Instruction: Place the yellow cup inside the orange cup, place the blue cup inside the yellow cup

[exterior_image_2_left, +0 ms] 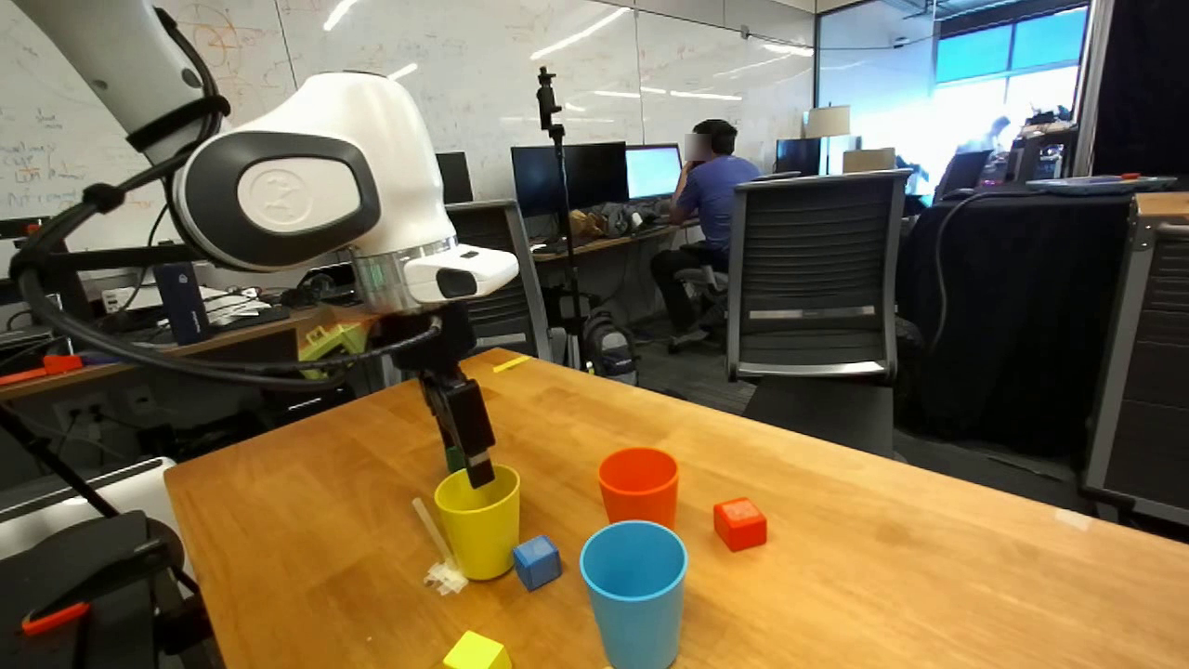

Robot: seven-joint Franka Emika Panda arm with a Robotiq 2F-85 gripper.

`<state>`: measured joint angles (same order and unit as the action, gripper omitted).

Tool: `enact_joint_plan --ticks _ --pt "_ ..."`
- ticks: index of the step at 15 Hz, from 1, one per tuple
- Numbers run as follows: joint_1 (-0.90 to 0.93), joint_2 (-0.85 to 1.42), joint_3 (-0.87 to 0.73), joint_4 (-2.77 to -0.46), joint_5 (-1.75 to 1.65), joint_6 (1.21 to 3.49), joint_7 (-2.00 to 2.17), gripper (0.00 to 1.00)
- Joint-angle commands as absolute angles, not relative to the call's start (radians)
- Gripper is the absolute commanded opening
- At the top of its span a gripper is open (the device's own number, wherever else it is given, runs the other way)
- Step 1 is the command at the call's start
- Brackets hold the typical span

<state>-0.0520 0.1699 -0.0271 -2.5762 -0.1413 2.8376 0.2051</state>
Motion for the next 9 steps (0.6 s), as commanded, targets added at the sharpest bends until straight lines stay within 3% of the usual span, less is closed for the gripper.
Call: enact_joint_plan --ticks 1,2,3,5,9 --pt "-0.026 0.213 -0.054 -2.551 -0.135 2.866 0.194 1.0" --pt "-0.025 0.221 -0.054 -2.549 -0.133 2.867 0.191 0.99" --pt "-0.023 0.228 -0.056 -2.547 -0.132 2.868 0.191 0.75" --pt "-0.02 0.239 -0.059 -2.542 -0.129 2.867 0.189 0.71" --pt "-0.019 0.254 -0.059 -2.531 -0.121 2.861 0.184 0.39"
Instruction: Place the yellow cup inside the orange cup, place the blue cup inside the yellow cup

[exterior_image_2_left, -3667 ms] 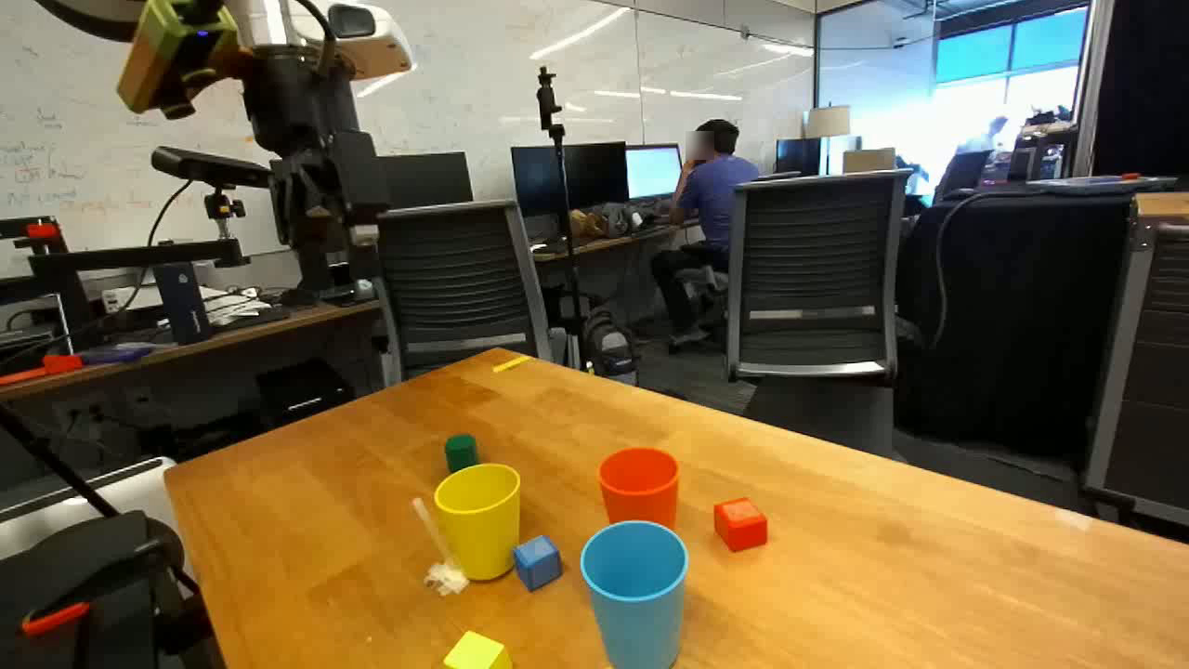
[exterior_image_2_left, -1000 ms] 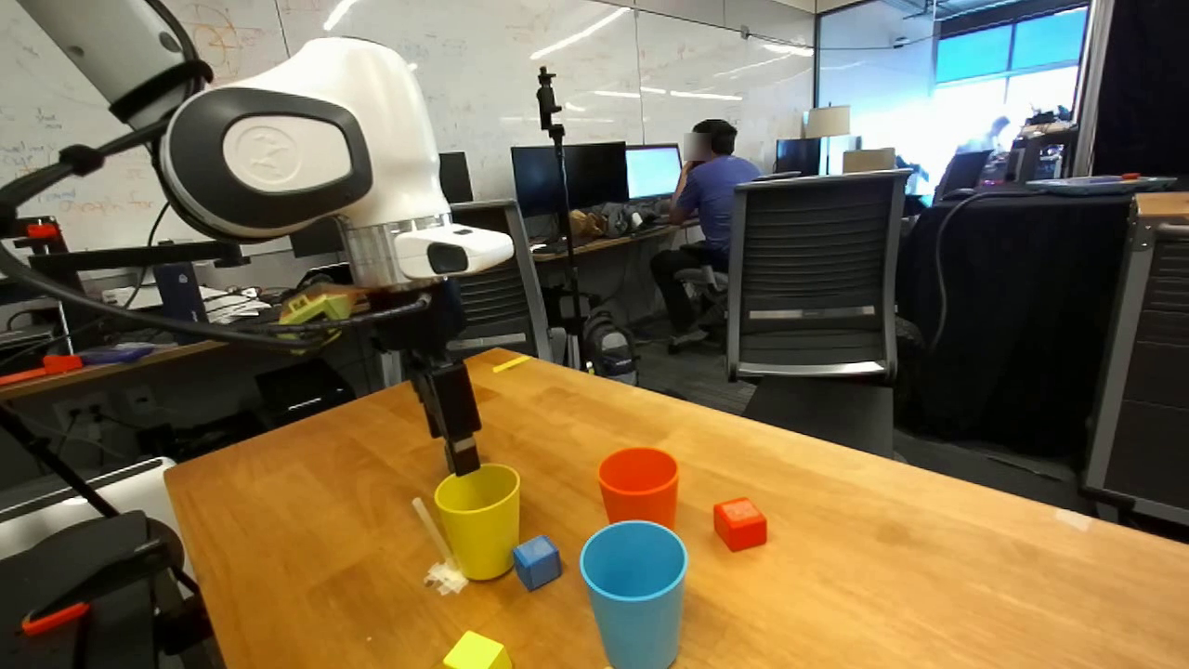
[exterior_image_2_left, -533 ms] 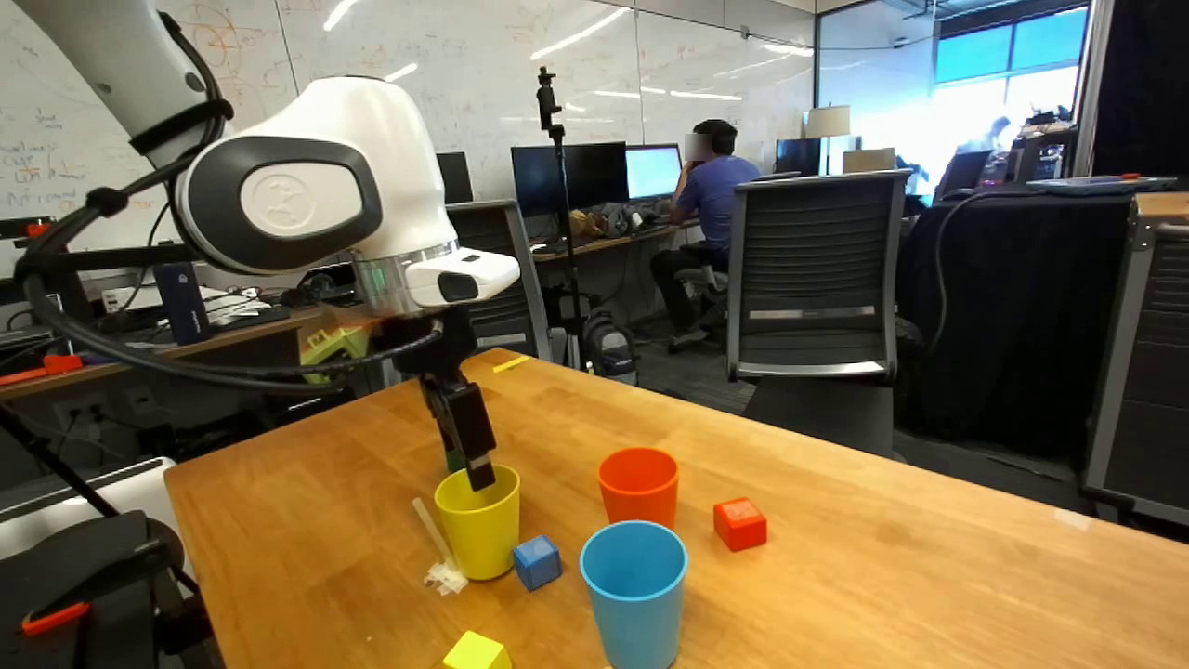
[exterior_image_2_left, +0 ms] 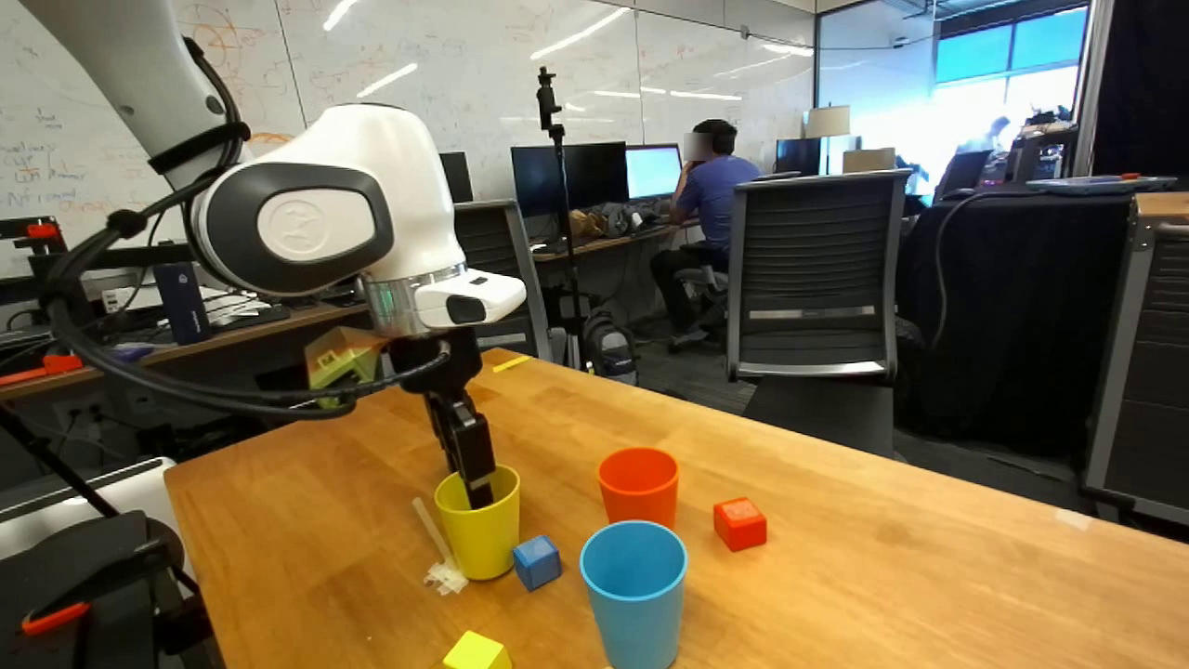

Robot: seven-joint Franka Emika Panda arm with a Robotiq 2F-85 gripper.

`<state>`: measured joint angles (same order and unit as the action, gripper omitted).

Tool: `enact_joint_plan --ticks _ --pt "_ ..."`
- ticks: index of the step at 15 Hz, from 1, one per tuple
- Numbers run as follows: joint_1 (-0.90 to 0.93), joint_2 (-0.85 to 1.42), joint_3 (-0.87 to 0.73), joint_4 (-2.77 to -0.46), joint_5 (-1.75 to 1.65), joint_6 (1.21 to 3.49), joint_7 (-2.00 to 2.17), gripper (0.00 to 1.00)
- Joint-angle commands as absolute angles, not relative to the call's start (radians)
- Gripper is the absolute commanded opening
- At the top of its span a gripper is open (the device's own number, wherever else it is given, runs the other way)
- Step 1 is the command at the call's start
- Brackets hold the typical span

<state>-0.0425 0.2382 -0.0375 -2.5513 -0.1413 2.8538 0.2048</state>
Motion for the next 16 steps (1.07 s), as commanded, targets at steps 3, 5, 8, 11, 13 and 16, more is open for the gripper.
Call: enact_joint_plan --ticks 3,5,8,11,13,16 --pt "-0.031 0.26 -0.041 -2.526 -0.094 2.84 0.154 0.15" --pt "-0.026 0.264 -0.048 -2.524 -0.093 2.842 0.155 0.01" --pt "-0.032 0.261 -0.043 -2.521 -0.076 2.827 0.146 0.0" --pt "-0.044 0.242 -0.029 -2.511 -0.037 2.776 0.107 0.01" --pt "-0.033 0.225 -0.047 -2.491 -0.048 2.73 0.118 0.01" --pt "-0.004 0.194 -0.106 -2.444 -0.121 2.668 0.209 0.01"
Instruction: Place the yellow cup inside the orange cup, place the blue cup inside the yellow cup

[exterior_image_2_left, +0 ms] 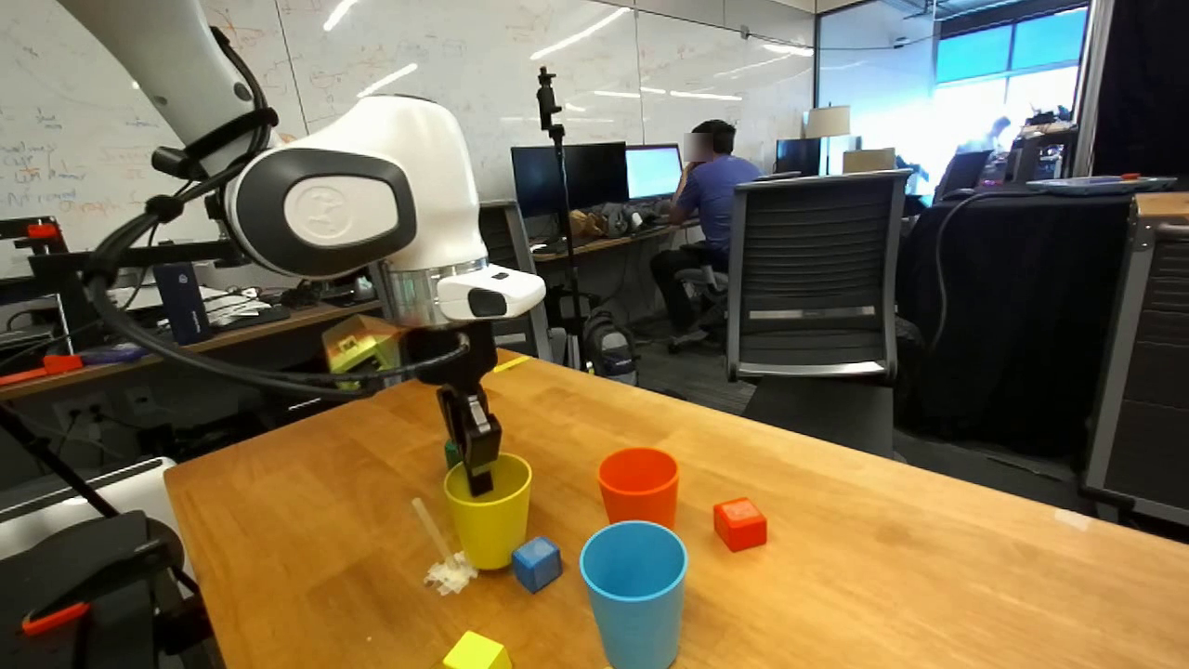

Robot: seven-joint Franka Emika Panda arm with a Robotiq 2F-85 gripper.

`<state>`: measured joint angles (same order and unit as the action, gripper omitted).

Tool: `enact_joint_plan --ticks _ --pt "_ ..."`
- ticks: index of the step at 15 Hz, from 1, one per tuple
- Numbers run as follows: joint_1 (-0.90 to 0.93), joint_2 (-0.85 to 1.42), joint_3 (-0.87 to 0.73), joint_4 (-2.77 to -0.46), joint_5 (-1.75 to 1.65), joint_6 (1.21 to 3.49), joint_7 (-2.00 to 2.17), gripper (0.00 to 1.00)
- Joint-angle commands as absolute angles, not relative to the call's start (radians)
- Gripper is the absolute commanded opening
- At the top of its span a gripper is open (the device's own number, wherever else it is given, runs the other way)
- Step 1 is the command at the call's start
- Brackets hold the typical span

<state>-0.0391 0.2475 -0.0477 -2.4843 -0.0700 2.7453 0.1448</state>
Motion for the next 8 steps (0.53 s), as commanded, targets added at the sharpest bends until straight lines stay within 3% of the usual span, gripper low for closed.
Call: enact_joint_plan --ticks 1,8 --pt "0.001 0.184 -0.121 -2.428 -0.144 2.651 0.236 0.01" --pt "-0.015 0.102 -0.167 -2.331 -0.288 2.556 0.41 0.01"
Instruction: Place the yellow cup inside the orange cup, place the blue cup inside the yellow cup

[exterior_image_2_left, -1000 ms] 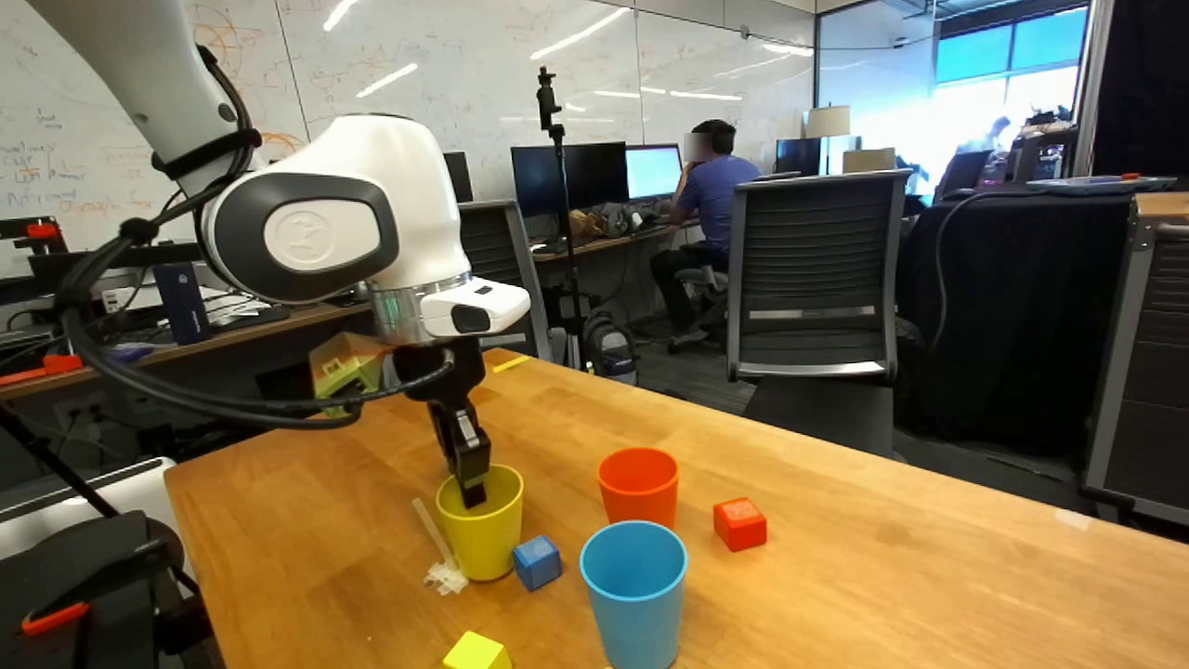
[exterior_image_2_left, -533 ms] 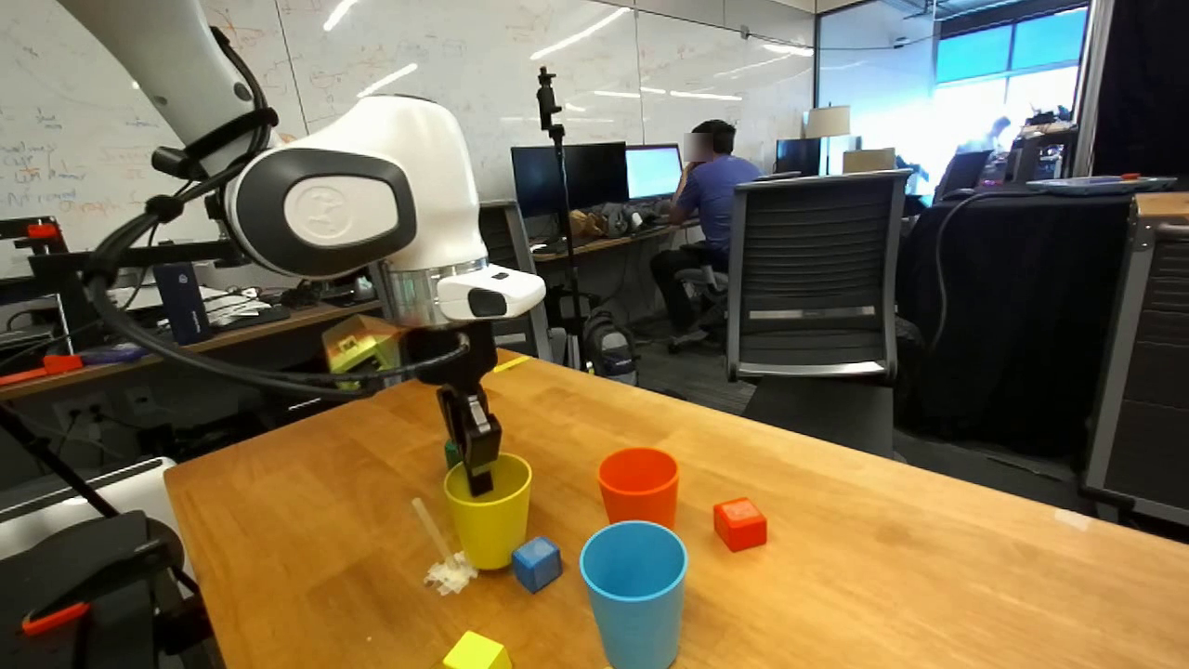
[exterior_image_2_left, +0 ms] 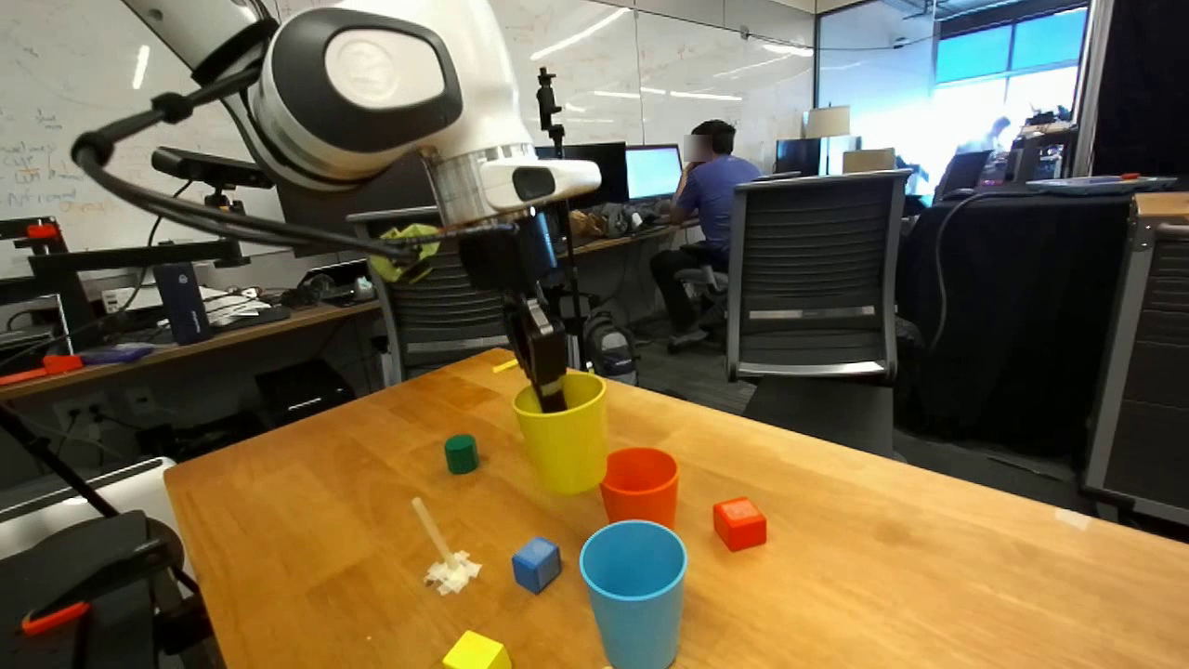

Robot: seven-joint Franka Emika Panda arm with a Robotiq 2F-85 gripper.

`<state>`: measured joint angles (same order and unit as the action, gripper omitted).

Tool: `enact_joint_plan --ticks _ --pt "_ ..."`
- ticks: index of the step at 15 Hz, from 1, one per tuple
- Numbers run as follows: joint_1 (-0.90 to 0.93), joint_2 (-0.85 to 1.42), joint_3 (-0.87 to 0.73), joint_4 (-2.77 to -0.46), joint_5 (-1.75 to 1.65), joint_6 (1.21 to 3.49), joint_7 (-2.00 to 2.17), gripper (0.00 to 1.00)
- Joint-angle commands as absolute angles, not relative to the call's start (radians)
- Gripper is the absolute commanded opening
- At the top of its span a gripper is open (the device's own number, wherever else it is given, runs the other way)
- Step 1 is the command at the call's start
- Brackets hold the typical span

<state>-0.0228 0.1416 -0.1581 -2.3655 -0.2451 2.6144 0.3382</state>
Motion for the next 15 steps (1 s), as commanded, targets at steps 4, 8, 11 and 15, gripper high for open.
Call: enact_joint_plan --ticks 4,8,11,15 --pt "-0.02 0.134 -0.158 -2.275 -0.294 2.571 0.456 0.01" --pt "-0.016 0.187 -0.167 -2.219 -0.318 2.581 0.513 0.01" --pt "-0.017 0.238 -0.166 -2.184 -0.29 2.592 0.502 0.01" --pt "-0.01 0.299 -0.174 -2.149 -0.278 2.604 0.495 0.01"
